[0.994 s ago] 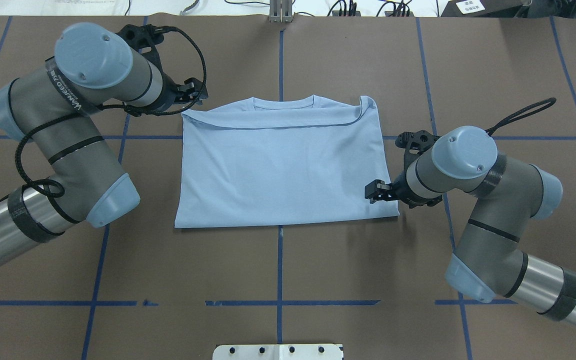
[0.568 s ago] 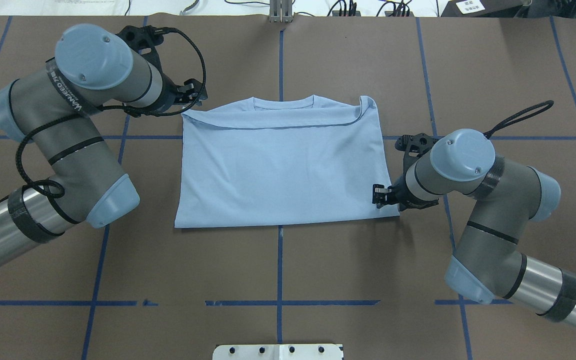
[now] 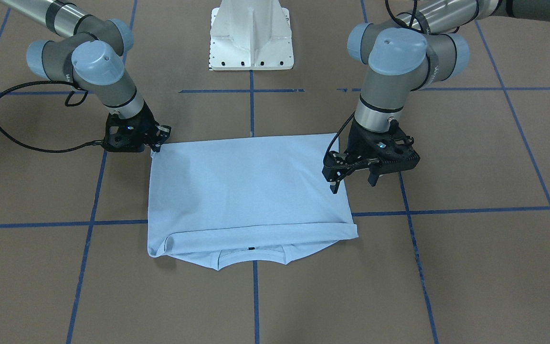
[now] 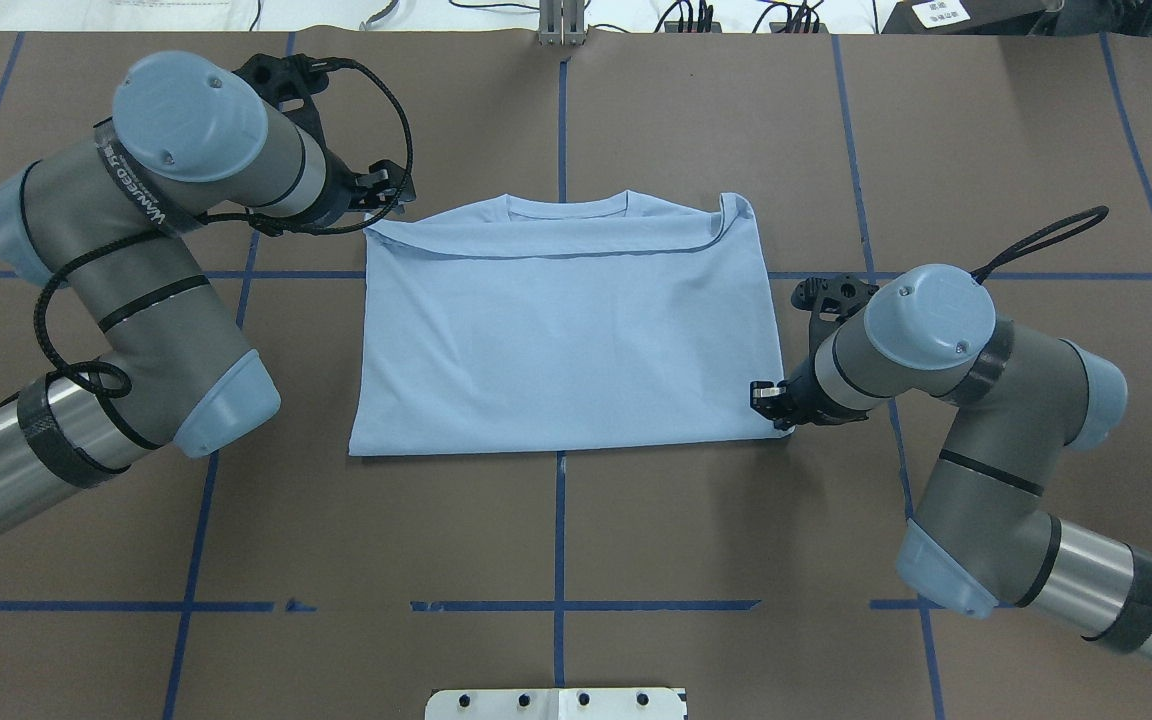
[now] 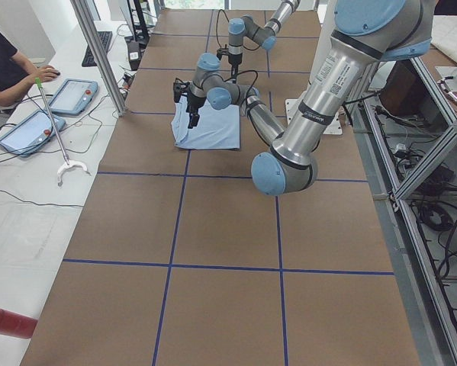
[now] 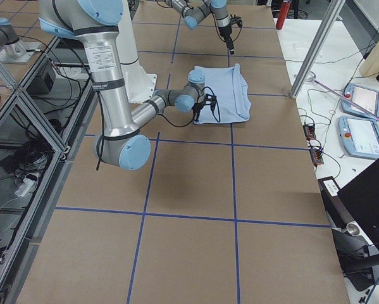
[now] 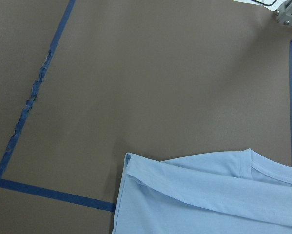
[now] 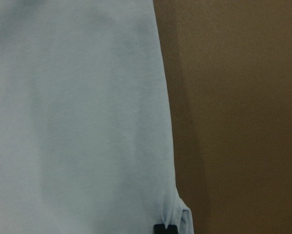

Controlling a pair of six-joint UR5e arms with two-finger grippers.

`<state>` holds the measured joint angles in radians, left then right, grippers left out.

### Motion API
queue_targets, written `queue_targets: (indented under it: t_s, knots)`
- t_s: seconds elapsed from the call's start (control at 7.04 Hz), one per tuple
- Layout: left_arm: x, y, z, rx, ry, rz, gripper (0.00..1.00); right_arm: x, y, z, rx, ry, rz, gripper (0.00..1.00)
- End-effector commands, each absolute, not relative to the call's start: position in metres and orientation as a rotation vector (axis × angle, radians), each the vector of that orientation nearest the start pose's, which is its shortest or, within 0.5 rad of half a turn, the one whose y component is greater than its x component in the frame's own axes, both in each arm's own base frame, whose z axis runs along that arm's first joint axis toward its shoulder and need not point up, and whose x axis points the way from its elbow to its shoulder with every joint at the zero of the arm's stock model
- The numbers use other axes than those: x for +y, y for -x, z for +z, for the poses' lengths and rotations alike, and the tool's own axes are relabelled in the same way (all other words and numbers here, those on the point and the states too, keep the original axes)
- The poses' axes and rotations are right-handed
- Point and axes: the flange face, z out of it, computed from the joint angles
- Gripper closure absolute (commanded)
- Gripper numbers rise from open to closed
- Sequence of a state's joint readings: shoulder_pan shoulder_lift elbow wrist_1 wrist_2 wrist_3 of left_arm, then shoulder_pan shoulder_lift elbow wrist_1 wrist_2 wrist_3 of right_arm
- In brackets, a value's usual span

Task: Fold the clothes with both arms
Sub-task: 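Drag the grasped edge toward the robot with the right gripper, turning the shirt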

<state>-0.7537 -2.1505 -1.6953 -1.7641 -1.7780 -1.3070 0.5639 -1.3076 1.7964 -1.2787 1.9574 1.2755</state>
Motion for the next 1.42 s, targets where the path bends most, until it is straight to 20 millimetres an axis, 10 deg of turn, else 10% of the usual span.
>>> queue_targets:
  t_s: [0.0, 0.28, 0.57, 0.71, 0.85, 1.28]
  knots:
    - [-0.540, -0.411, 0.246, 0.882, -0.271, -0.362, 0.00, -0.327, 0.442, 0.387, -0.862, 0.049, 0.005, 1.00]
    - [-0.541, -0.411, 0.247, 0.873, -0.286, -0.371, 0.00, -0.233, 0.416, 0.385, -0.868, 0.122, -0.116, 1.00]
    - [-0.539, -0.411, 0.256, 0.856, -0.290, -0.376, 0.00, -0.145, 0.441, 0.371, -0.861, 0.262, -0.152, 1.00]
    - [-0.537, -0.413, 0.255, 0.858, -0.288, -0.373, 0.00, -0.120, 0.449, 0.369, -0.851, 0.300, -0.165, 0.61]
    - [-0.535, -0.415, 0.255, 0.860, -0.285, -0.369, 0.00, -0.117, 0.447, 0.364, -0.863, 0.301, -0.173, 0.01]
    - [-0.463, -0.437, 0.249, 0.951, -0.132, -0.379, 0.00, -0.191, 0.440, 0.324, -0.963, 0.119, -0.008, 0.00]
